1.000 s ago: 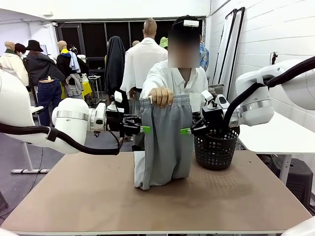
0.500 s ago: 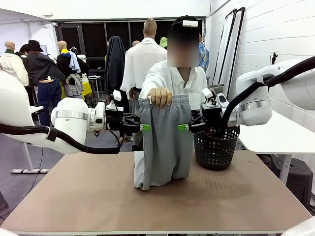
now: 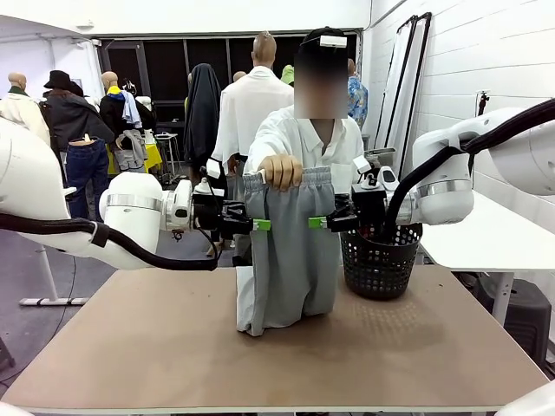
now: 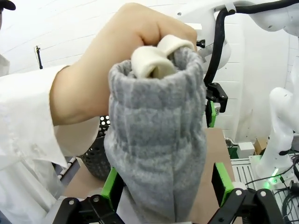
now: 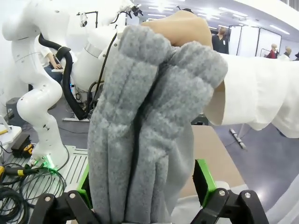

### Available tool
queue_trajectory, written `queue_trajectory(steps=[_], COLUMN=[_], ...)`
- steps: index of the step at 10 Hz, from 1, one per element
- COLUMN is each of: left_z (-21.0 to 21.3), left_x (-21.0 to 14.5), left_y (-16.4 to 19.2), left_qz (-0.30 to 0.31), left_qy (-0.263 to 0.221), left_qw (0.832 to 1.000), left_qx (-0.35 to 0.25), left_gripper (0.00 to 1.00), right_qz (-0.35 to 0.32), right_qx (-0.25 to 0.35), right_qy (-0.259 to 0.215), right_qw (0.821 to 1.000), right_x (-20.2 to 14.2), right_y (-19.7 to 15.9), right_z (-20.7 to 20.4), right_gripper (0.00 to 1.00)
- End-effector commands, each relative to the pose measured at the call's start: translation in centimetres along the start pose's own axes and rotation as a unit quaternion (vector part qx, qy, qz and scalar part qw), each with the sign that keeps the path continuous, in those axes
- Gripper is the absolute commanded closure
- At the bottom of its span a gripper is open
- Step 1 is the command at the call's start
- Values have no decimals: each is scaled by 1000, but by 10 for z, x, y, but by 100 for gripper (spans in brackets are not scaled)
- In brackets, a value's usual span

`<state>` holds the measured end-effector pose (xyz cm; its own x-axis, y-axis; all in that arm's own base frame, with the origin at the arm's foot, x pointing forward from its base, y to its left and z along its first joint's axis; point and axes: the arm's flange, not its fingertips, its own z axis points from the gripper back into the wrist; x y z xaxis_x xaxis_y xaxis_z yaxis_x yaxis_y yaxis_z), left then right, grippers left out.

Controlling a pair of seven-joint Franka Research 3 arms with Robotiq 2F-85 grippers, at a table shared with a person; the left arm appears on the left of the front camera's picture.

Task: Fold the training pants.
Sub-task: Grab both ends of the Training pants handed by a person.

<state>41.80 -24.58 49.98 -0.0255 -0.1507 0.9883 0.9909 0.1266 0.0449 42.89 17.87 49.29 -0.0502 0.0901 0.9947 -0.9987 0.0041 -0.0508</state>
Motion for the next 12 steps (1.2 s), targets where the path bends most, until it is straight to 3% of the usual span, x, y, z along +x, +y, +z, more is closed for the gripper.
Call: queue_trajectory(steps=[1, 3, 4, 8, 9, 12], left_z=[-12, -18, -20, -28, -27, -22], left_x=[-1, -2, -2, -5, -3, 3], left_y=[6, 9, 11, 14, 15, 19], left_qz=[-5, -2, 0, 18, 16, 7], left_qy=[-10, -14, -21, -35, -40, -48], left_qw=[1000, 999, 999, 996, 996, 997], left_qx=[-19, -30, -44, -82, -77, -59], left_gripper=[0, 0, 17, 97, 100, 100], right_qz=[-5, -10, -18, -48, -57, -73], right_qx=[9, 17, 19, 23, 29, 45], right_qy=[-3, -10, -10, -17, -17, -11], right_qw=[1000, 1000, 1000, 998, 998, 996], right_x=[3, 7, 8, 9, 9, 10], right_y=[-11, -12, -13, -18, -20, -19], right_z=[-5, -2, -1, 1, 2, 2], right_gripper=[0, 0, 9, 83, 100, 100])
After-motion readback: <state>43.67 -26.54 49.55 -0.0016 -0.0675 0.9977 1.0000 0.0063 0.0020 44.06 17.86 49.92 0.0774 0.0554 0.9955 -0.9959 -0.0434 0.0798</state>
